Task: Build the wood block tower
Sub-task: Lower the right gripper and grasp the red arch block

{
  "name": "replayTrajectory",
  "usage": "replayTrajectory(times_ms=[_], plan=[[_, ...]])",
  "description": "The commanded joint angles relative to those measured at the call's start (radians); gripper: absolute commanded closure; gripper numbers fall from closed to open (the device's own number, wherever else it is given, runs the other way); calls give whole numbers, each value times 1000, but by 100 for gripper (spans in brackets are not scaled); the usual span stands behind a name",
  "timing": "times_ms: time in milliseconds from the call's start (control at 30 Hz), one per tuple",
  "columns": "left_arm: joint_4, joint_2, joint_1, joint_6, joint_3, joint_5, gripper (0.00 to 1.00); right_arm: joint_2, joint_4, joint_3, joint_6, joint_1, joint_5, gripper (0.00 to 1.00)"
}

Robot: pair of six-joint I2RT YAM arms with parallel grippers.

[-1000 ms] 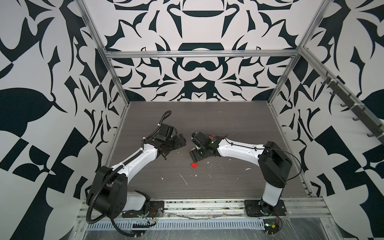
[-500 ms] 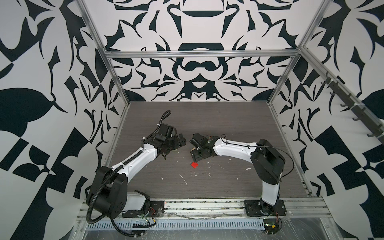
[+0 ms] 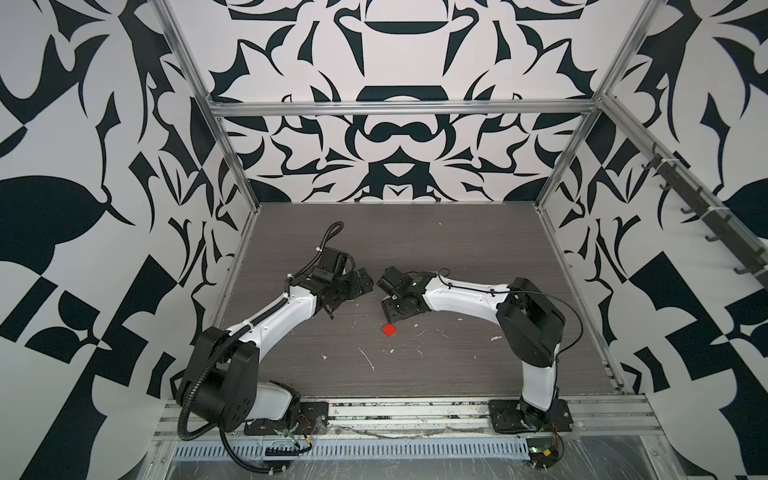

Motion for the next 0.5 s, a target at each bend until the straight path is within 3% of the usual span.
replayTrajectory(times_ms=[0, 233, 467], plan=[[3, 10, 5, -11, 1, 10, 1, -2, -35, 38, 17, 7, 33, 33], [2, 18, 5, -11, 7, 12, 0, -2, -42, 39, 21, 7, 35, 28], [7, 24, 5, -12, 8, 18, 1, 0, -53, 35, 20, 7, 39, 31]])
